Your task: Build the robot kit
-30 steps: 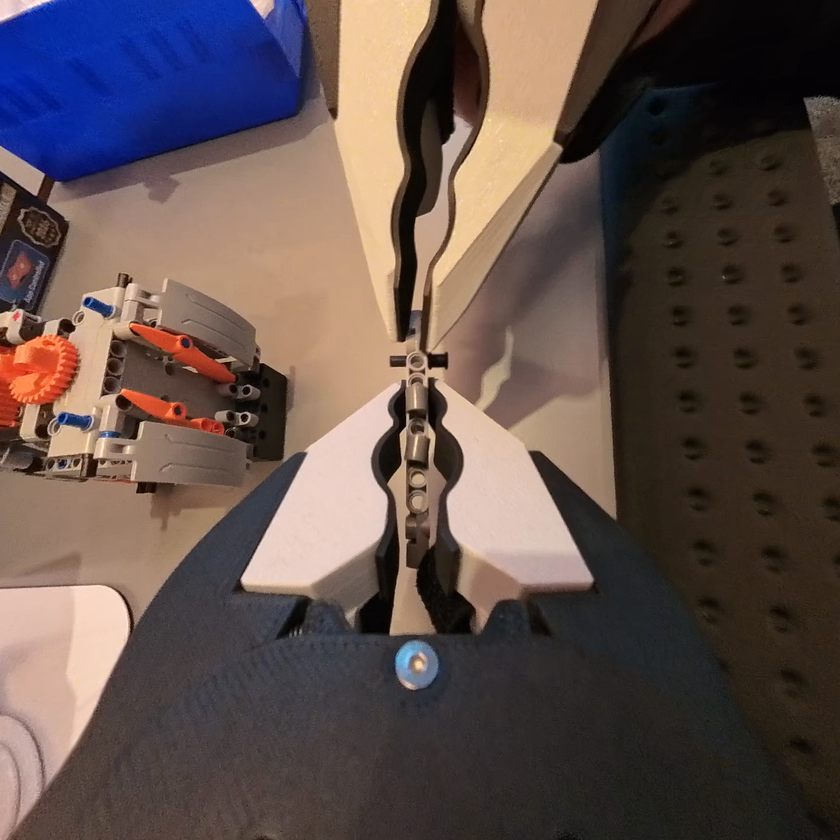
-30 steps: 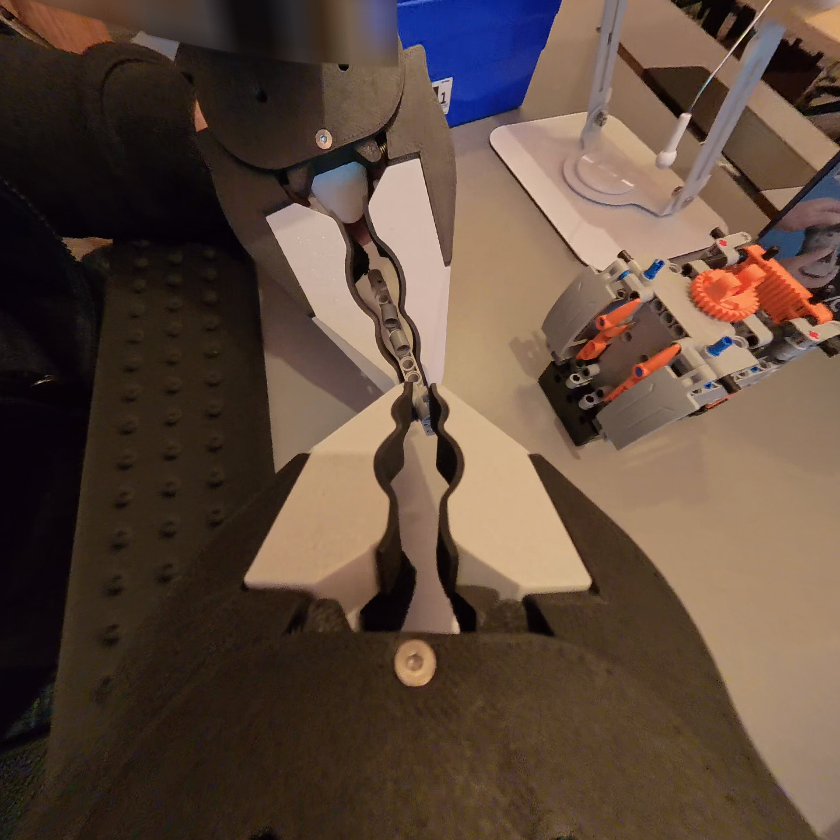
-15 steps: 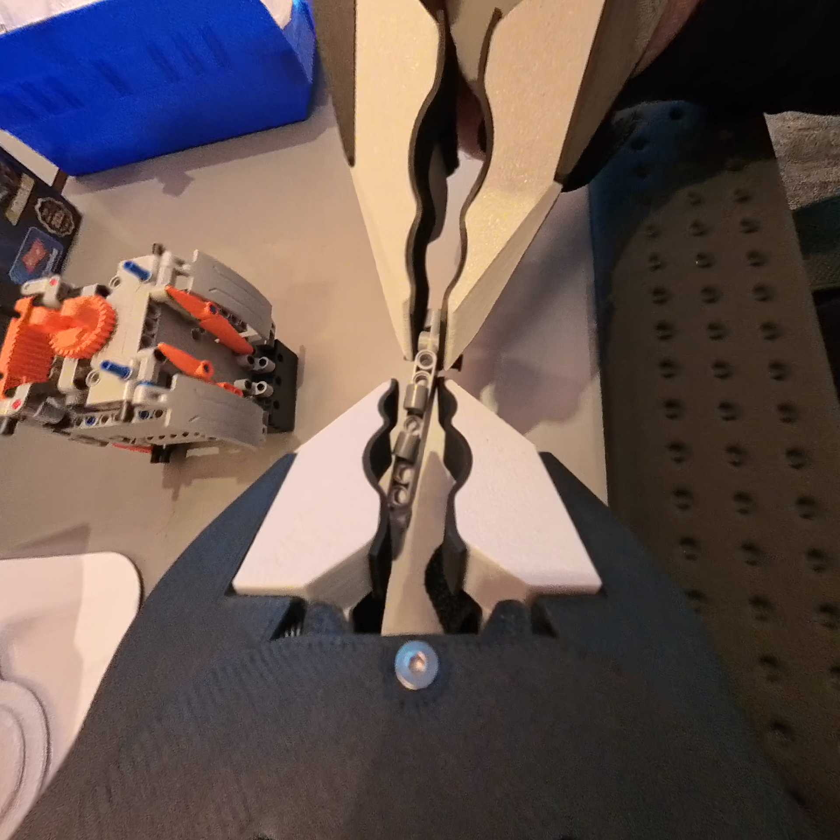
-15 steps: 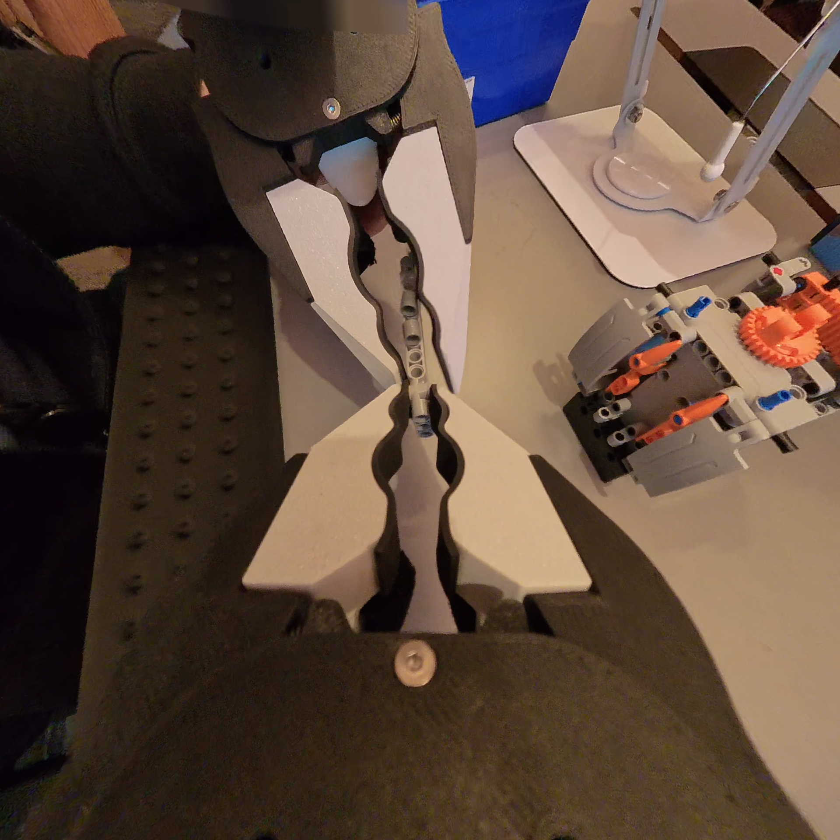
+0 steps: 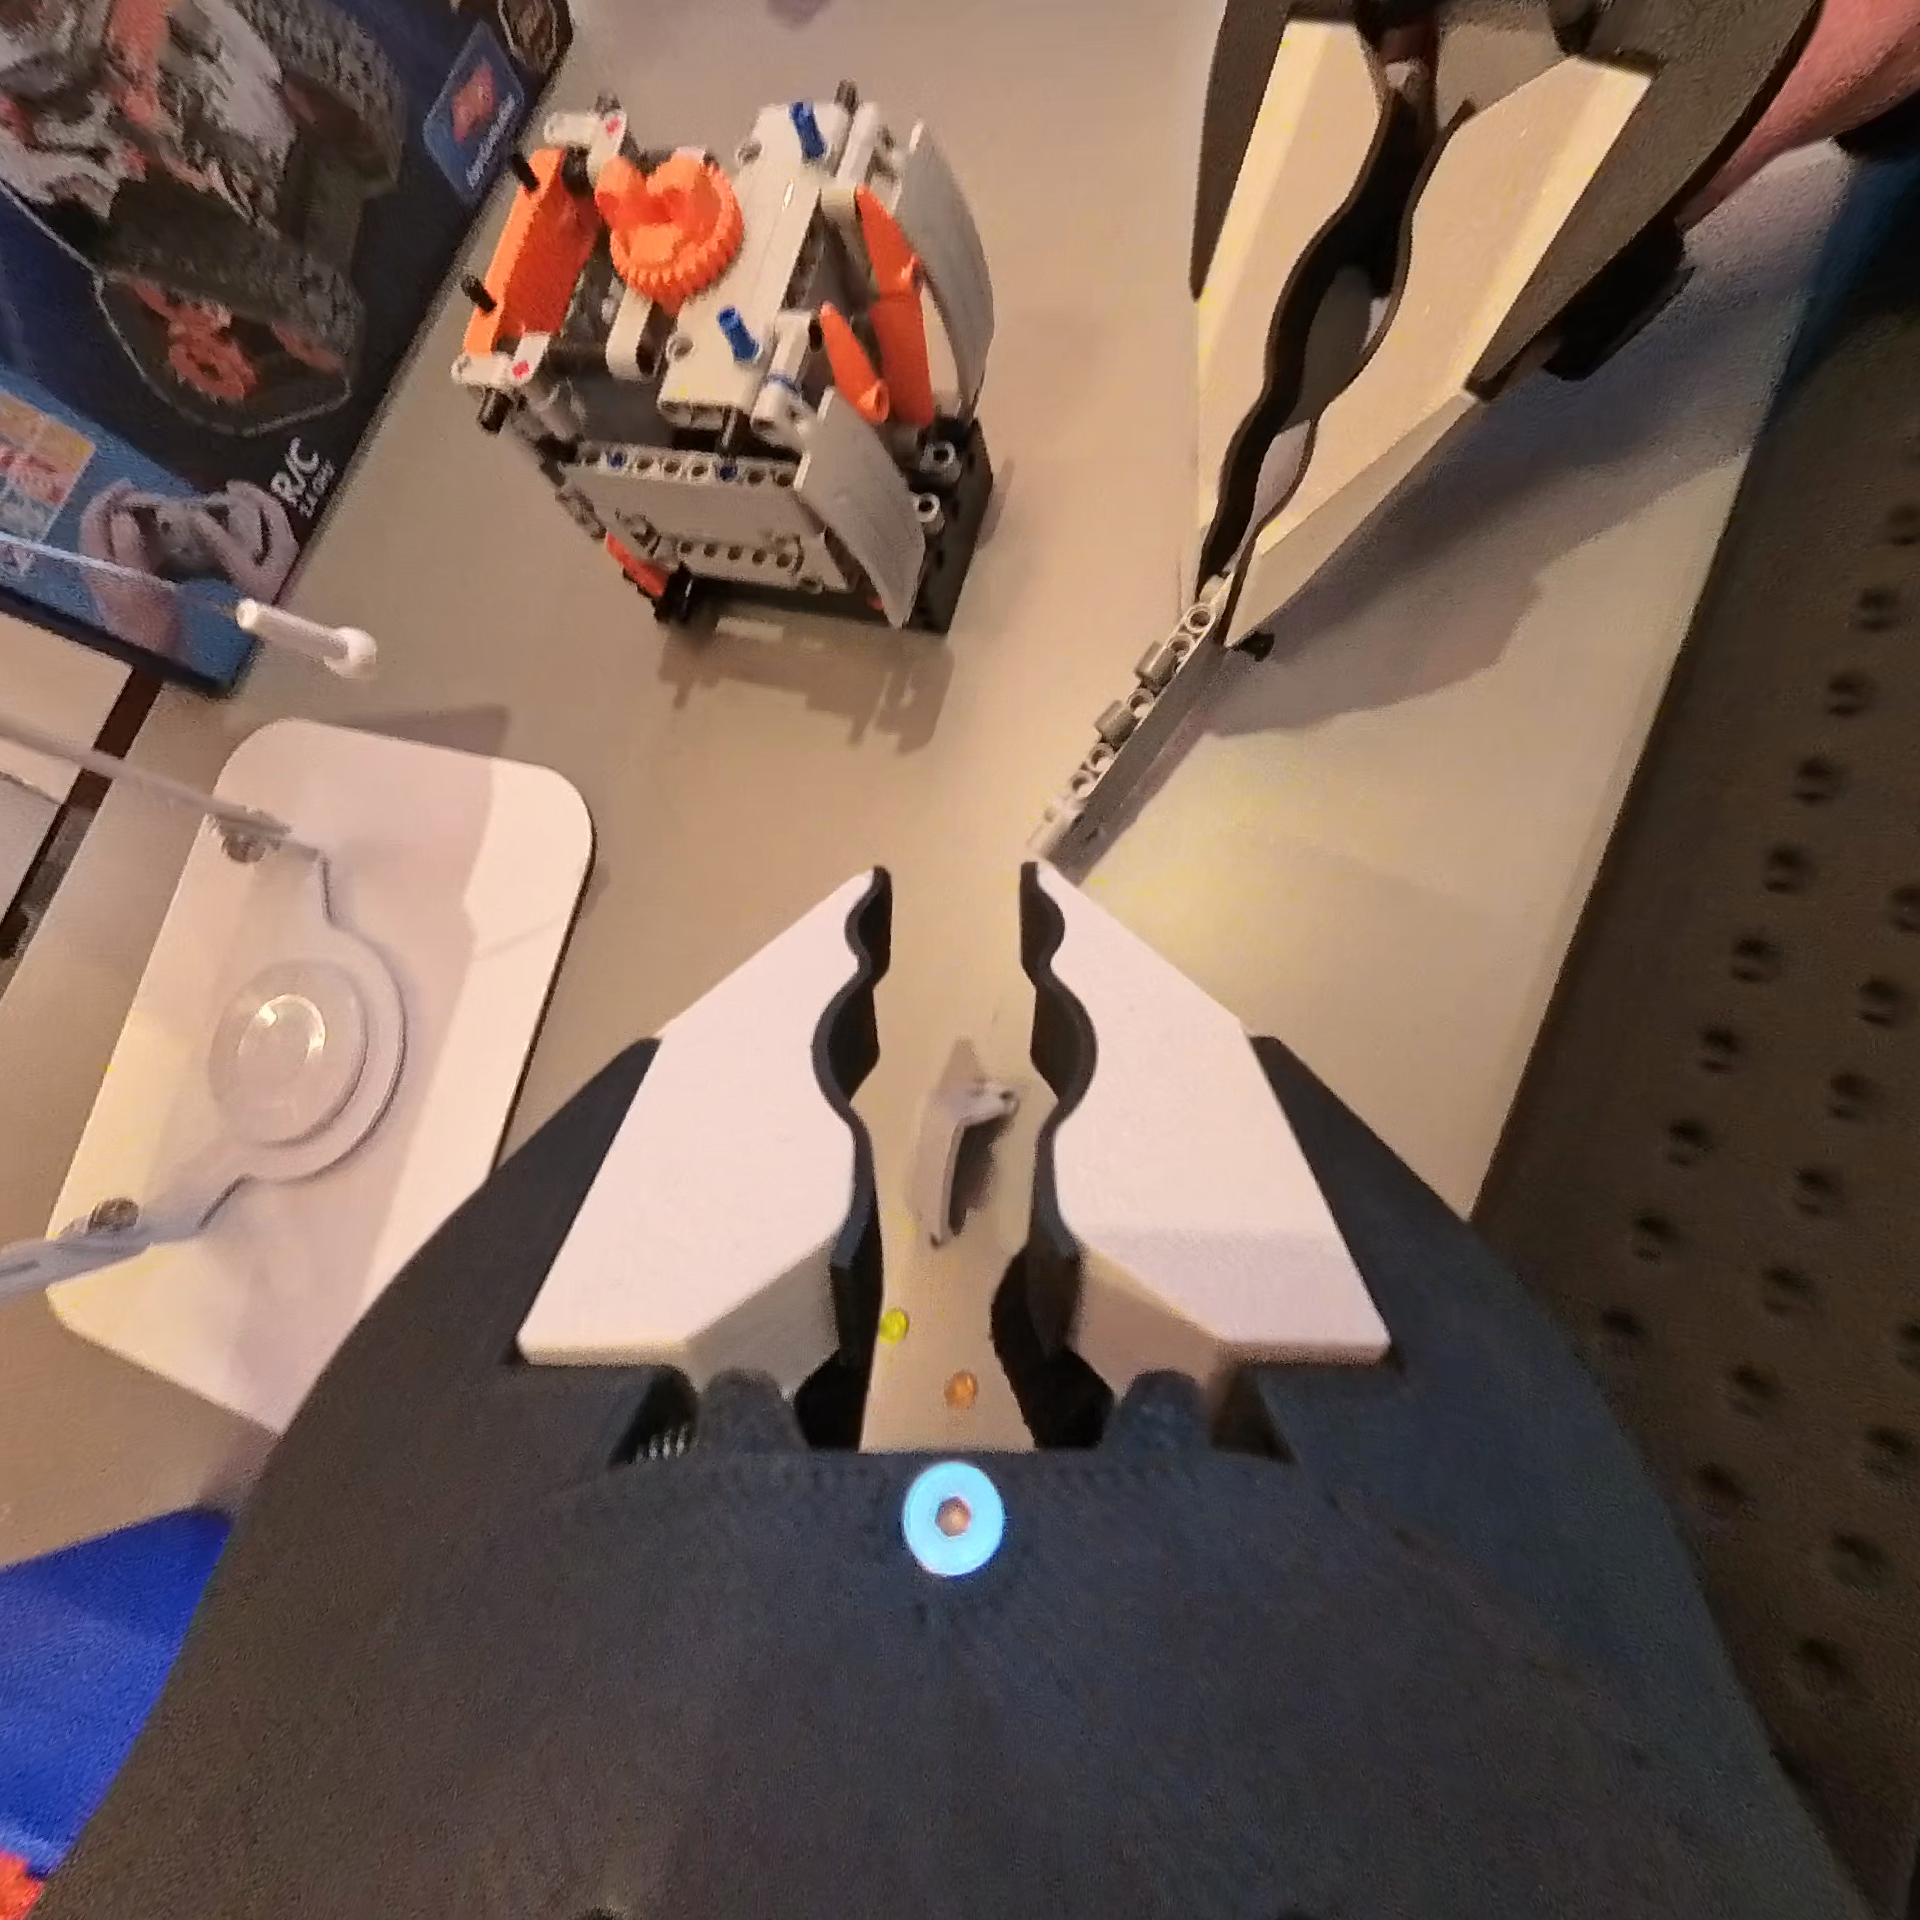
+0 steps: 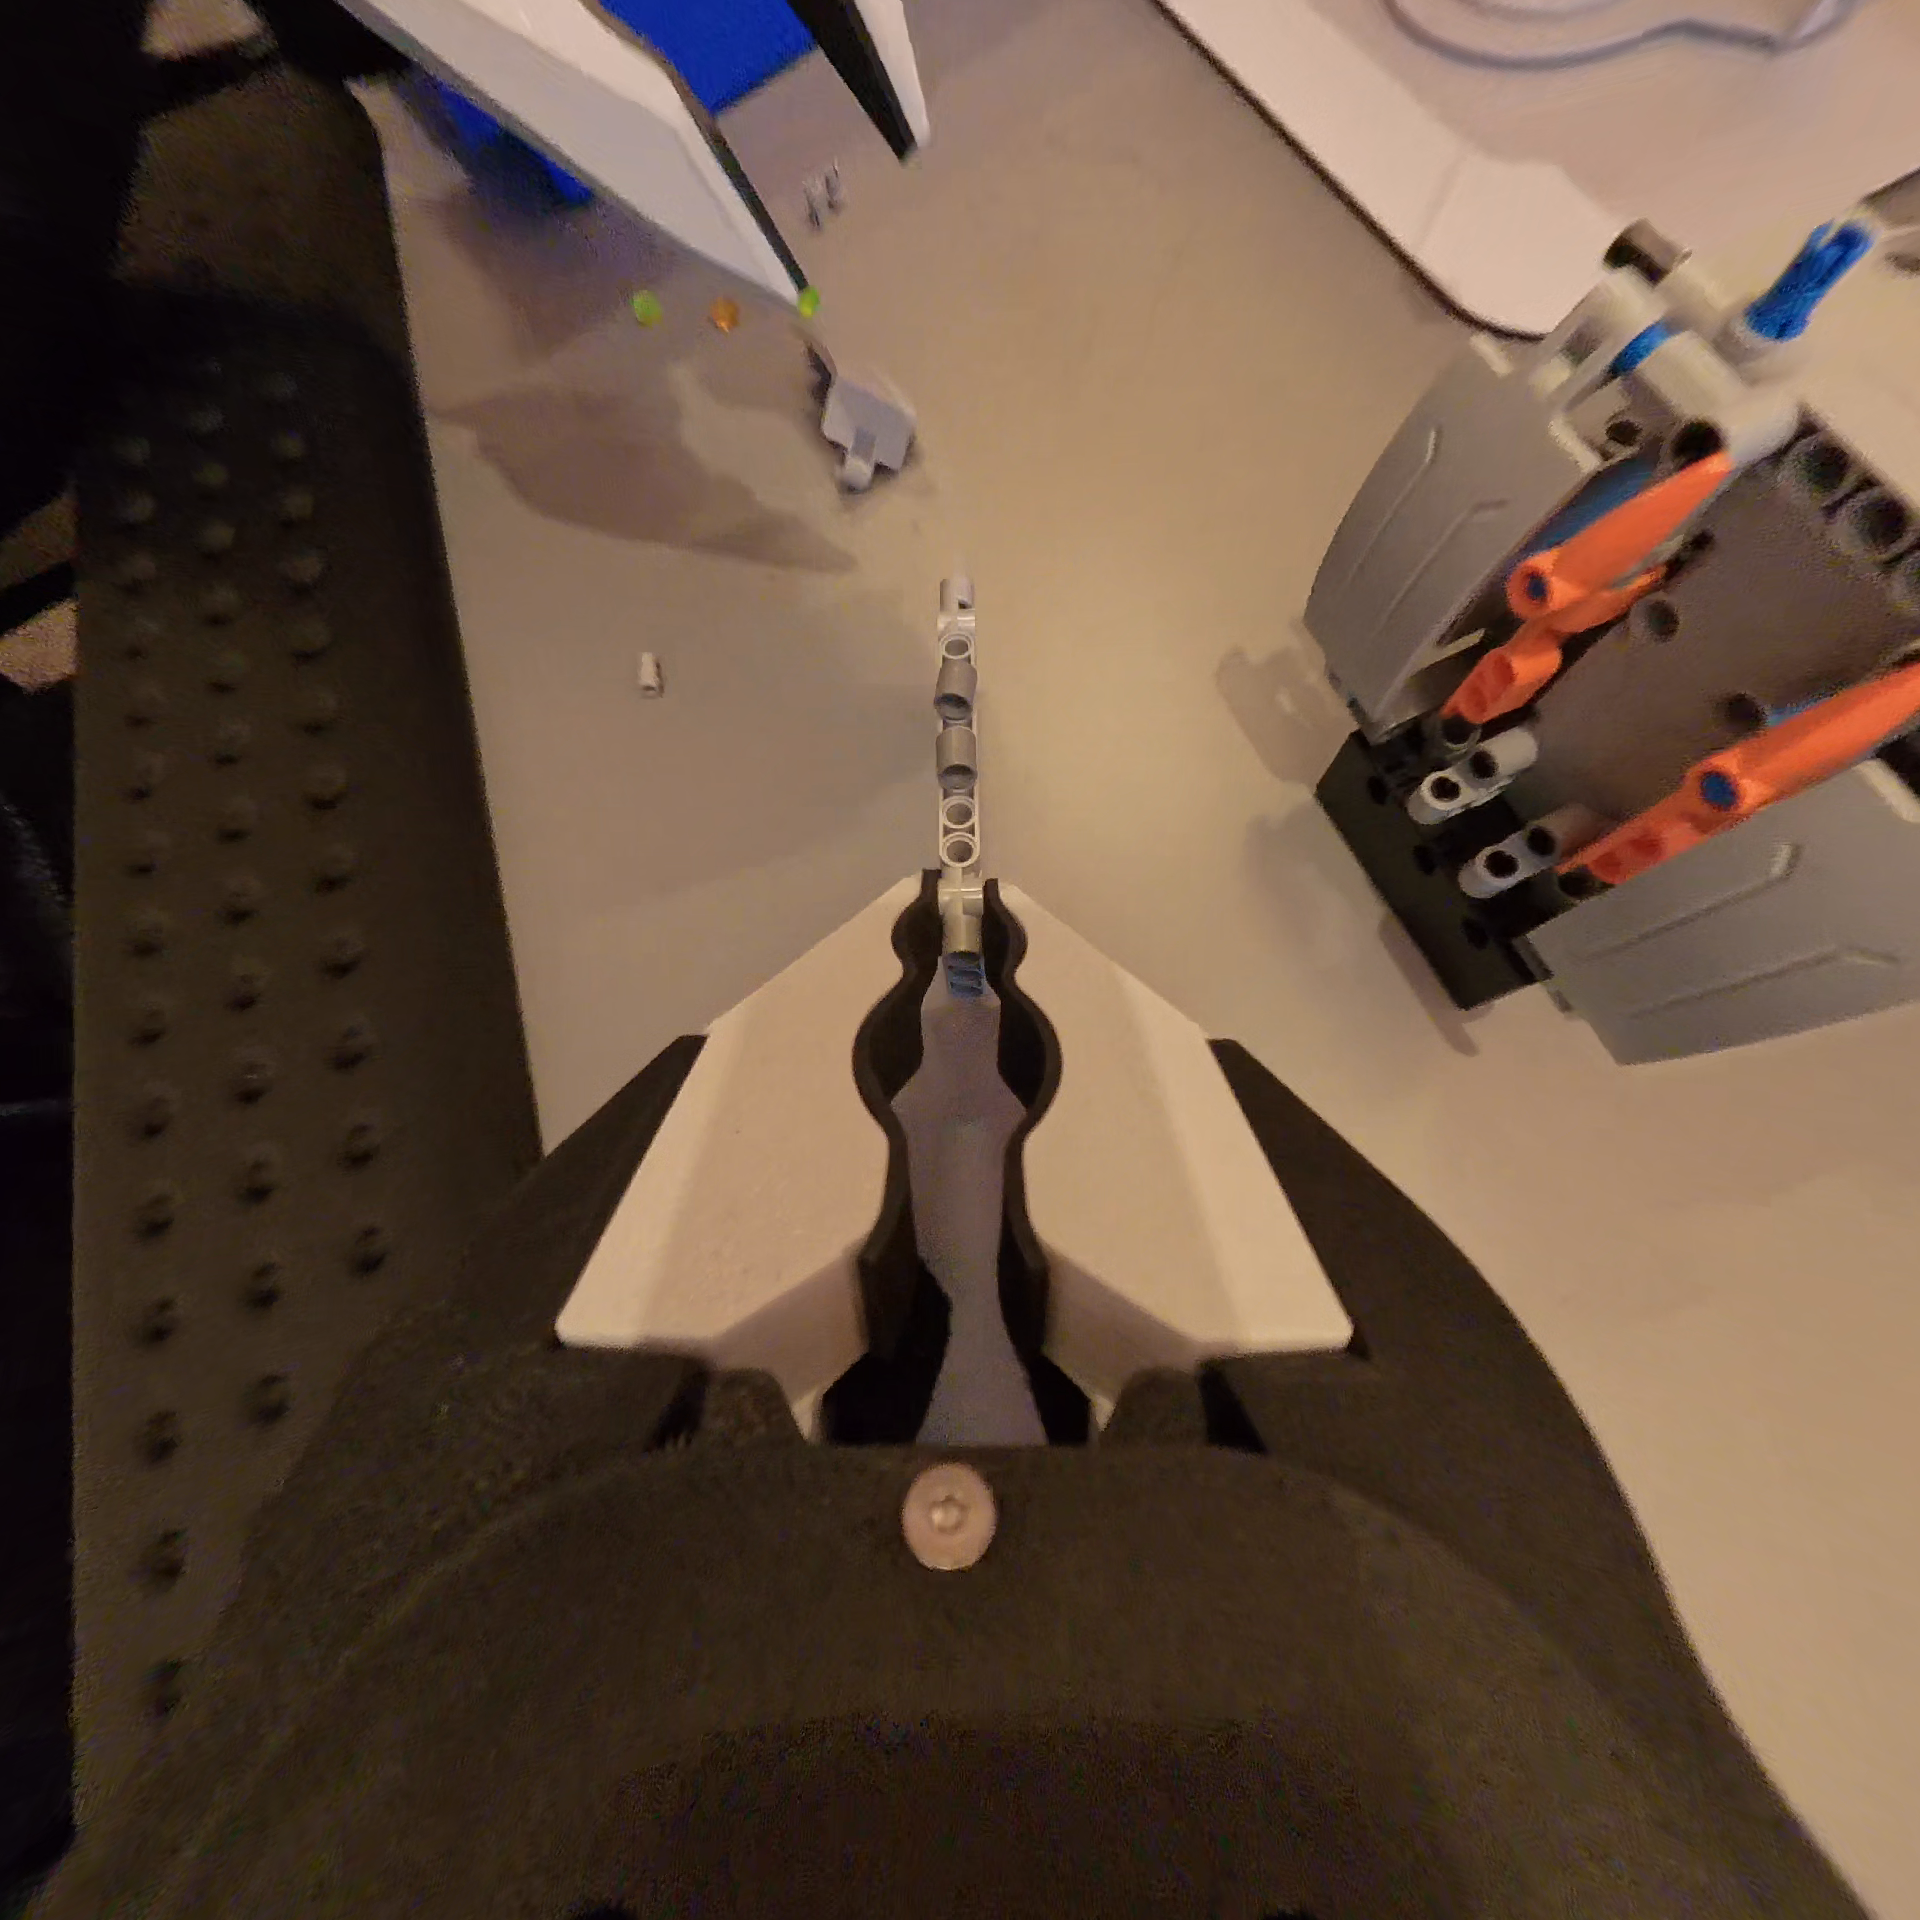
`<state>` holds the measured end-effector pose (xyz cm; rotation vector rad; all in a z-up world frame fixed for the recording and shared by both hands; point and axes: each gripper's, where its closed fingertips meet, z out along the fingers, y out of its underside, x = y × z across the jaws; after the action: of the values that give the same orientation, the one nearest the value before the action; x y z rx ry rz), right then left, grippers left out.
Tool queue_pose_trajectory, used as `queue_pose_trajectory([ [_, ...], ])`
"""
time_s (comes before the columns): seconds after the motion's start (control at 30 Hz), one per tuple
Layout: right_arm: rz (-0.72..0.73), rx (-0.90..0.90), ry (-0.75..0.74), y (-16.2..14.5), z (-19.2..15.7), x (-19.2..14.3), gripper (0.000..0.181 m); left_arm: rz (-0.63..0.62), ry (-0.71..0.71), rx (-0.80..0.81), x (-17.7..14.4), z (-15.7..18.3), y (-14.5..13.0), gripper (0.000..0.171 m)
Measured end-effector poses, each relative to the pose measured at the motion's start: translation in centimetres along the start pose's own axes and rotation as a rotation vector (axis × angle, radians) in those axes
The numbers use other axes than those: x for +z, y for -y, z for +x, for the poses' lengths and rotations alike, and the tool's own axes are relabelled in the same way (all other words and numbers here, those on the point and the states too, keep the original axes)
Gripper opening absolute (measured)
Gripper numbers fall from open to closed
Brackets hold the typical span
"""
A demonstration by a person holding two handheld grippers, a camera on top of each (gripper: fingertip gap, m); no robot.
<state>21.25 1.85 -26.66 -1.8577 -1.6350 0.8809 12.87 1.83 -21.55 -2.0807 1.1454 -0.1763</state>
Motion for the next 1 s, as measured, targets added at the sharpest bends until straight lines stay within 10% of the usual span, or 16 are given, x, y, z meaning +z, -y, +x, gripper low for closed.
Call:
queue_pose_trajectory([
  [0.63,0.002,-0.066,-0.063,0.2,0.0,-0.7,0.018,-0.456,-0.017,-0.075,-4.3,1.6,-8.7,0.015],
  [1.0,0.064,-0.125,0.006,1.0,-2.3,-1.6,0.017,-0.284,-0.114,-0.024,0.0,7.3,-7.2,0.018],
])
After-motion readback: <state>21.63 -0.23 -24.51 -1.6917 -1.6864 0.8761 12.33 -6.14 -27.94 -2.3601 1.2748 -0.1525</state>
